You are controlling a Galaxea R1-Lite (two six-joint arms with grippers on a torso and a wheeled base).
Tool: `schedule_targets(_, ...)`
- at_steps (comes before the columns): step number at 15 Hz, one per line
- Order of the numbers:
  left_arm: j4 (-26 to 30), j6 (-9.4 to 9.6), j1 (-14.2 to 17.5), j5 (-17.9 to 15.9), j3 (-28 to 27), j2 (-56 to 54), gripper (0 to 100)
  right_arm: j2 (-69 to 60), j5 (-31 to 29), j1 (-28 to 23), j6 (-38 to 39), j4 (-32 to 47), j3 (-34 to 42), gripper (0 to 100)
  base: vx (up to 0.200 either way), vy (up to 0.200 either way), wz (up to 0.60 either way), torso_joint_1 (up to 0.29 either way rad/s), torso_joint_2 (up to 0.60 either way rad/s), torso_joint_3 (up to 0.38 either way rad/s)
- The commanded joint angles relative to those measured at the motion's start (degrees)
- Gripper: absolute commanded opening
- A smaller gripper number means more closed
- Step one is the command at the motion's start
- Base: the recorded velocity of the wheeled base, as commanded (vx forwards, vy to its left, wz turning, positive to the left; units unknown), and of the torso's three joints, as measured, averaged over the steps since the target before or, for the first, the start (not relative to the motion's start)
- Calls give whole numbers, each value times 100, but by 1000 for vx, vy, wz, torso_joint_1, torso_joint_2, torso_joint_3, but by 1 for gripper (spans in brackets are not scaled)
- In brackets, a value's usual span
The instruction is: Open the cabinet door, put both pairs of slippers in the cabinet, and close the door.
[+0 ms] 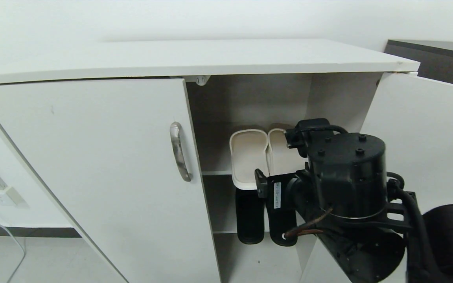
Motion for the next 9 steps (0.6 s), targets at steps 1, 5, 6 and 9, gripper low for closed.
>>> schedule_targets(1,-1,-5,6,-2,0,7,0,-218,11,84,-12,-36,210,0,0,0,0,0,0,0)
schedule_targets(5,-1,-5,-2,-2,0,7,0,-130,20,93,6,-36,228,0,0,0,0,0,0,0)
schedule_targets(6,-1,4,-2,-2,0,7,0,-122,20,93,15,-36,228,0,0,0,0,0,0,0)
schedule_targets(9,-1,4,6,-2,0,7,0,-139,11,93,24,-36,228,0,-67,0,0,-2,1,2)
